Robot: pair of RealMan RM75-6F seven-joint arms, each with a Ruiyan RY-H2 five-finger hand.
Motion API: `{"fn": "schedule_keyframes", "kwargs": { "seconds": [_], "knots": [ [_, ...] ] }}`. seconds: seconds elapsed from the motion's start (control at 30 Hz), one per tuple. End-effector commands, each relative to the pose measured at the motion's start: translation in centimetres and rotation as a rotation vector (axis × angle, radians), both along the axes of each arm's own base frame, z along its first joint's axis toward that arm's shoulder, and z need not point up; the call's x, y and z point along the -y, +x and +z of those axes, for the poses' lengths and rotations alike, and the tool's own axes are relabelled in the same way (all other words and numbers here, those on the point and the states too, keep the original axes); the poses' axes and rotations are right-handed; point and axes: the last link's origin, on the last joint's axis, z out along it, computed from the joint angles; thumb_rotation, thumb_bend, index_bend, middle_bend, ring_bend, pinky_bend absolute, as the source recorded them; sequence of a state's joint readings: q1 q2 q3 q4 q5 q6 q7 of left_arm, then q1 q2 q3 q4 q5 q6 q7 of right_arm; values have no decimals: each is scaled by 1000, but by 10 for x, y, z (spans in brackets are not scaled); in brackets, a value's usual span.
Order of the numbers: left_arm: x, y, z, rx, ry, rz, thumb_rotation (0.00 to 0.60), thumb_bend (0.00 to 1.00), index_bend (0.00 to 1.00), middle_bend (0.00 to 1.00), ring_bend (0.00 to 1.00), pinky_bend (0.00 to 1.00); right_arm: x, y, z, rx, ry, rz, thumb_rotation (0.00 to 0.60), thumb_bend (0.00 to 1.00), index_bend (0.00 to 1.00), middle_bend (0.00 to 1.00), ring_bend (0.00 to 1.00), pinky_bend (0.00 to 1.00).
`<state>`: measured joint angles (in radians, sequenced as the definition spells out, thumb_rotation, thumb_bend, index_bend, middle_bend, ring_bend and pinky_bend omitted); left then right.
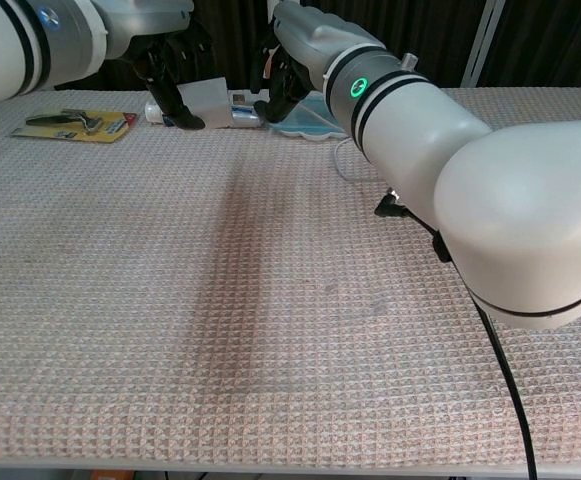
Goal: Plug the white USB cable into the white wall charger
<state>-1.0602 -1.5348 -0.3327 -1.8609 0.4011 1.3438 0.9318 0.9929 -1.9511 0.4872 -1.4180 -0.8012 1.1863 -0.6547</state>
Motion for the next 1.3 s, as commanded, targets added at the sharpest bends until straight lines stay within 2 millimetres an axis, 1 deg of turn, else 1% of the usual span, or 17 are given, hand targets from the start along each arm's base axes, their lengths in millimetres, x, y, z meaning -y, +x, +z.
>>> {"fn": "schedule_keyframes", "kwargs": {
  "seconds": [0.03,0.27,0.67,1.3],
  "knots": [
    [0,2,0,-1,2,-3,600,211,487,485,281,140,1,1,-1,1,1,-1,600,395,642,526,292,15],
    [-1,6,-1,-6,5,-4,600,210,488,484,281,141,1,4,-3,15,6,-5,600,395,642,526,293,15],
    [-2,7,-3,-38,0,1,600,209,488,485,281,143,0,4,-5,3,15,-8,600,395,642,526,293,15],
    [-3,11,-13,-61,-6,-5,600,209,488,485,281,143,0,5,-10,11,31,-21,600,395,642,526,293,15]
  ]
}}
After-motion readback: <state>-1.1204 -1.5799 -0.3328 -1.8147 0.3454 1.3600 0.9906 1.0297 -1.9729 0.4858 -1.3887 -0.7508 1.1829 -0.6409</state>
